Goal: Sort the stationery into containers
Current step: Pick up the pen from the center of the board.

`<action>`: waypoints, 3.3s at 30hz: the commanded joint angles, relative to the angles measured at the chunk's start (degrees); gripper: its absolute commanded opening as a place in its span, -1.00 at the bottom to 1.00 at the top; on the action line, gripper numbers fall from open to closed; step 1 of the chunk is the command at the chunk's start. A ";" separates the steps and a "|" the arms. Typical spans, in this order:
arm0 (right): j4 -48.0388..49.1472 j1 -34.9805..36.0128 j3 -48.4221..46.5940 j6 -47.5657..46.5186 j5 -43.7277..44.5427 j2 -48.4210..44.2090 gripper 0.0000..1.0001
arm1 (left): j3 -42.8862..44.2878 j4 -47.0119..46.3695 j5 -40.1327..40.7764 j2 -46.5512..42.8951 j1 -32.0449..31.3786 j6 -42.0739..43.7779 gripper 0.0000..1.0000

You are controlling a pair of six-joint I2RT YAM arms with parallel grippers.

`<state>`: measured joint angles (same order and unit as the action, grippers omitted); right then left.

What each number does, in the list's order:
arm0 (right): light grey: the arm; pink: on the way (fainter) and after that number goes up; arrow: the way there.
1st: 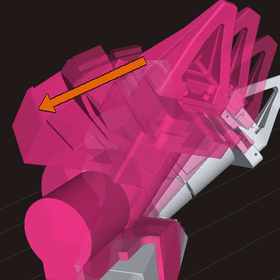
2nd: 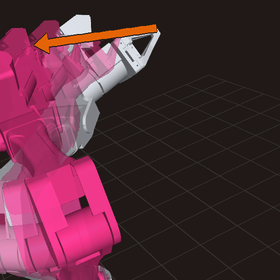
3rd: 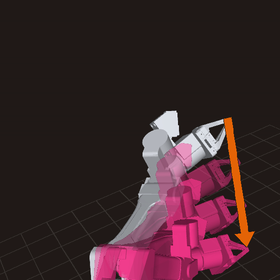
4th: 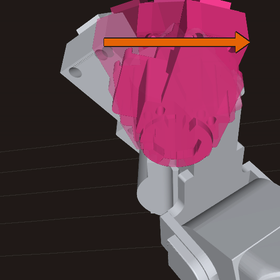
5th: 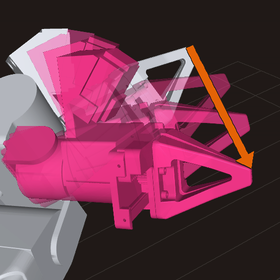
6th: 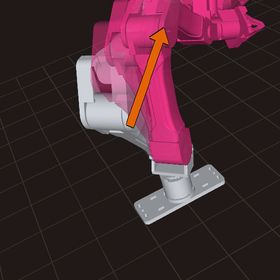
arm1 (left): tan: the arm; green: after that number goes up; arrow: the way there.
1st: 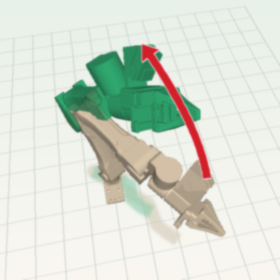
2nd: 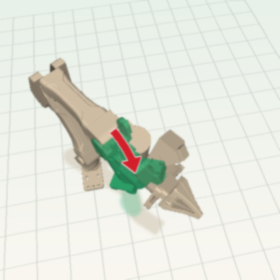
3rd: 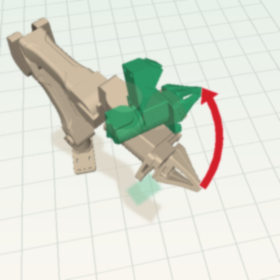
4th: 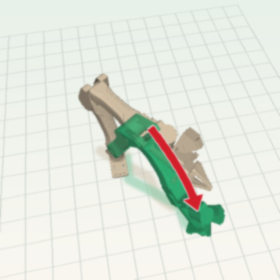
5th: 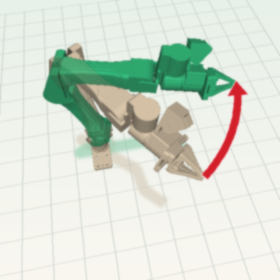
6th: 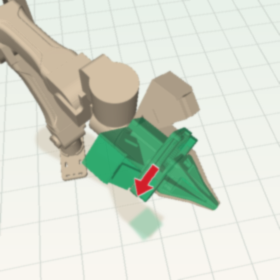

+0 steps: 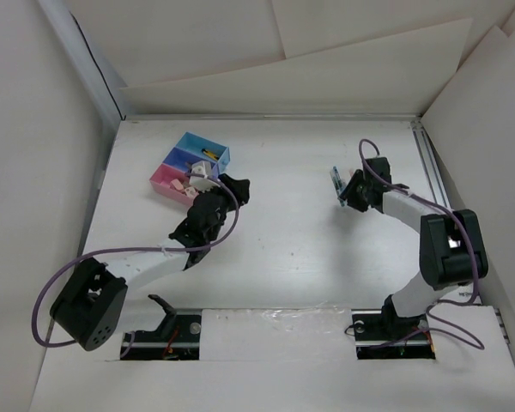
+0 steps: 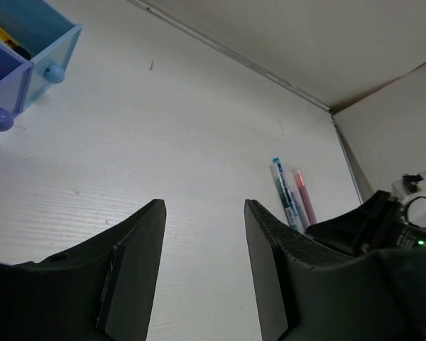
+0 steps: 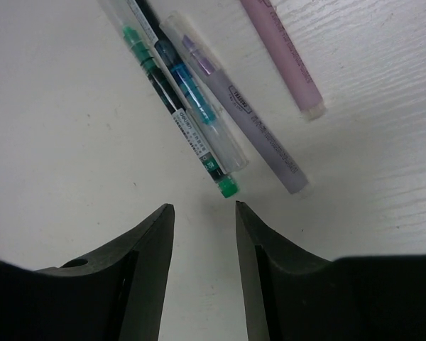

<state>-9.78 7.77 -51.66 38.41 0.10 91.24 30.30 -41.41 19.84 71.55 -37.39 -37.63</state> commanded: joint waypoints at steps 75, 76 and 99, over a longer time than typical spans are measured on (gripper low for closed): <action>-20.01 7.52 -25.33 -4.14 14.84 18.70 -0.17 | -3.50 -1.92 -7.44 -11.61 0.21 1.77 -0.13; -20.01 7.52 -25.33 -4.14 14.84 18.71 -0.17 | -3.50 -1.92 -7.44 -11.61 0.21 1.77 -0.13; -16.95 15.25 -22.26 -4.14 15.37 17.49 -1.00 | -0.16 2.73 -8.15 -8.89 1.96 1.24 -0.13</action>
<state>-28.93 21.98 -74.91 34.28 13.65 110.41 27.16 -39.46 12.58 62.19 -36.36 -36.27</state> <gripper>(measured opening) 0.045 0.436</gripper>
